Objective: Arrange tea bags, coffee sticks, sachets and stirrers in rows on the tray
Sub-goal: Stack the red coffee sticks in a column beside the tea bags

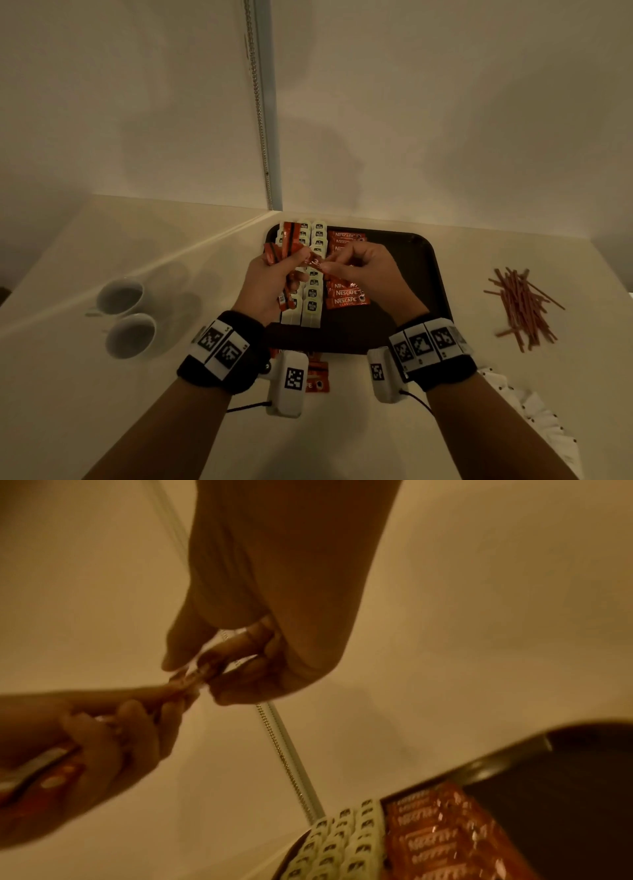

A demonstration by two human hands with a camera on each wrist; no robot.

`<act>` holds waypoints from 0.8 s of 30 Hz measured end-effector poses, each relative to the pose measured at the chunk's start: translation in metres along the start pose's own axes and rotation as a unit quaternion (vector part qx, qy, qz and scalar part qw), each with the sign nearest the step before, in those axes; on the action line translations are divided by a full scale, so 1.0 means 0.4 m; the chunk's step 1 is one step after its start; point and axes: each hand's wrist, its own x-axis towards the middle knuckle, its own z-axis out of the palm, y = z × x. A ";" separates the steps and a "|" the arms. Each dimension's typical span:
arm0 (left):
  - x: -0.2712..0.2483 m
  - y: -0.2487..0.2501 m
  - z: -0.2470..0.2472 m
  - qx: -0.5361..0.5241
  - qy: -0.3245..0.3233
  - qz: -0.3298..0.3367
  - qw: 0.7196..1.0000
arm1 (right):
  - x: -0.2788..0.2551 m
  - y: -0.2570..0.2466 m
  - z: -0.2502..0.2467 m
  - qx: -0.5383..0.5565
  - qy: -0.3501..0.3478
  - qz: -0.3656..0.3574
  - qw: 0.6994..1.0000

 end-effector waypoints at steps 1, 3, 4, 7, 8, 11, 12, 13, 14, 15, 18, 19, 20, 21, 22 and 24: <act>-0.002 0.003 0.003 0.030 -0.015 0.007 0.999 | 0.002 -0.008 -0.001 -0.015 -0.025 0.014 0.999; -0.004 0.008 0.009 0.077 -0.037 0.021 0.996 | 0.008 -0.026 -0.003 -0.053 -0.067 0.036 0.996; -0.002 0.010 0.012 0.087 -0.039 0.025 0.995 | 0.011 -0.033 -0.004 -0.056 -0.082 0.047 0.994; -0.001 0.005 0.009 0.093 -0.020 0.028 0.995 | 0.017 -0.032 -0.006 -0.003 -0.067 0.068 0.995; -0.003 -0.001 0.006 0.098 -0.019 0.023 0.995 | 0.014 -0.030 -0.004 0.029 -0.047 0.073 0.996; -0.015 -0.022 0.007 0.116 -0.039 0.004 0.992 | 0.007 -0.034 0.017 0.189 -0.004 0.106 0.976; -0.019 -0.027 0.010 0.121 -0.046 0.000 0.992 | 0.006 -0.038 0.024 0.242 0.004 0.118 0.963; -0.021 -0.032 0.014 0.125 -0.050 -0.001 0.991 | 0.005 -0.039 0.028 0.283 0.012 0.126 0.951; -0.023 -0.035 0.017 0.127 -0.048 0.004 0.991 | 0.004 -0.041 0.031 0.314 0.019 0.130 0.940; -0.024 -0.037 0.019 0.128 -0.041 0.014 0.991 | 0.005 -0.042 0.035 0.331 0.024 0.131 0.934; -0.019 -0.030 0.012 0.116 -0.002 0.039 0.993 | -0.002 -0.030 0.041 0.268 0.047 0.122 0.955; -0.016 -0.025 0.008 0.114 0.007 0.044 0.993 | -0.006 -0.024 0.037 0.220 0.060 0.116 0.967; -0.013 -0.020 0.004 0.115 0.015 0.050 0.992 | -0.010 -0.017 0.031 0.185 0.067 0.109 0.974; -0.009 -0.015 0.000 0.119 0.019 0.057 0.991 | -0.014 -0.013 0.026 0.170 0.071 0.104 0.977; -0.007 -0.010 -0.002 0.123 0.017 0.061 0.990 | -0.019 -0.012 0.023 0.168 0.071 0.100 0.978; -0.009 -0.002 0.002 0.128 -0.005 0.058 0.990 | -0.027 -0.012 0.026 0.164 0.060 0.088 0.981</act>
